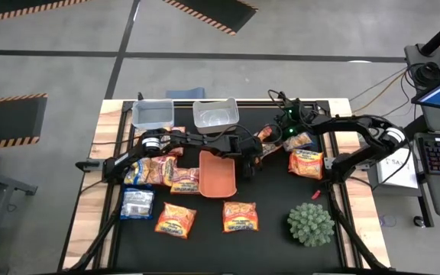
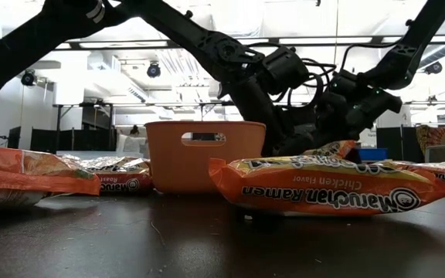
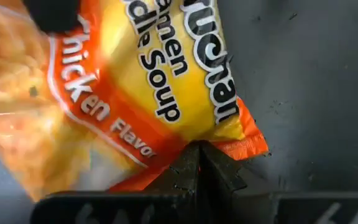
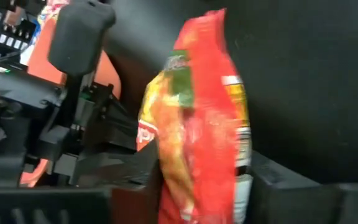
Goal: Sort Maruchan noodles
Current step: Put the orange bag into the white bin
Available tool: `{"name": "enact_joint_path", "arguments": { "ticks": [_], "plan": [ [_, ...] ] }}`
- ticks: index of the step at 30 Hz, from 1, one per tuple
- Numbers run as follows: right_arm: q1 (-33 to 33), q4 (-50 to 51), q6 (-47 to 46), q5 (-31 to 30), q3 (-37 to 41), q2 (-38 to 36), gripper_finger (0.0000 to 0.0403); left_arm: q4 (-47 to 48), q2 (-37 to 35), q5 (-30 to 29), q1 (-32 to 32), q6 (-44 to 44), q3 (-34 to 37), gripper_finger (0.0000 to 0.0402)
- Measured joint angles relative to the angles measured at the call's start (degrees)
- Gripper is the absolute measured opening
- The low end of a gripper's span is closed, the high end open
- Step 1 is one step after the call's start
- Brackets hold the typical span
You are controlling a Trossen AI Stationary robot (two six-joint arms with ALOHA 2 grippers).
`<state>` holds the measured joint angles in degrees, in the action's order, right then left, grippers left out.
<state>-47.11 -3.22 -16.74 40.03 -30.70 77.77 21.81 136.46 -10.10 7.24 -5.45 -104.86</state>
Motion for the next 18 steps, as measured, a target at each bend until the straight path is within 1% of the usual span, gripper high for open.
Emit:
{"name": "enact_joint_path", "arguments": {
  "ticks": [4,7,13,16,18],
  "plan": [
    [0.0,0.7,-0.3,-0.4,0.0,-1.3,0.0084,0.7,-0.9,0.0,-0.1,0.0,0.0,0.0000],
    [0.0,1.4,-0.2,-0.5,0.0,-3.2,0.0067,0.8,-2.4,0.0,-0.1,-0.4,0.0,0.0000],
    [0.0,2.6,0.1,-0.7,0.0,-6.7,0.0062,2.7,-5.1,0.0,-0.3,-1.6,0.0,0.0000],
    [0.0,3.1,0.2,-1.0,0.1,-8.2,0.0062,5.9,-7.6,0.0,-0.4,-1.9,0.0,0.0000],
    [0.0,3.1,0.2,-1.1,0.1,-9.0,0.0062,9.7,-9.7,-0.1,-0.5,-2.7,0.0,0.0000]
  ]
}}
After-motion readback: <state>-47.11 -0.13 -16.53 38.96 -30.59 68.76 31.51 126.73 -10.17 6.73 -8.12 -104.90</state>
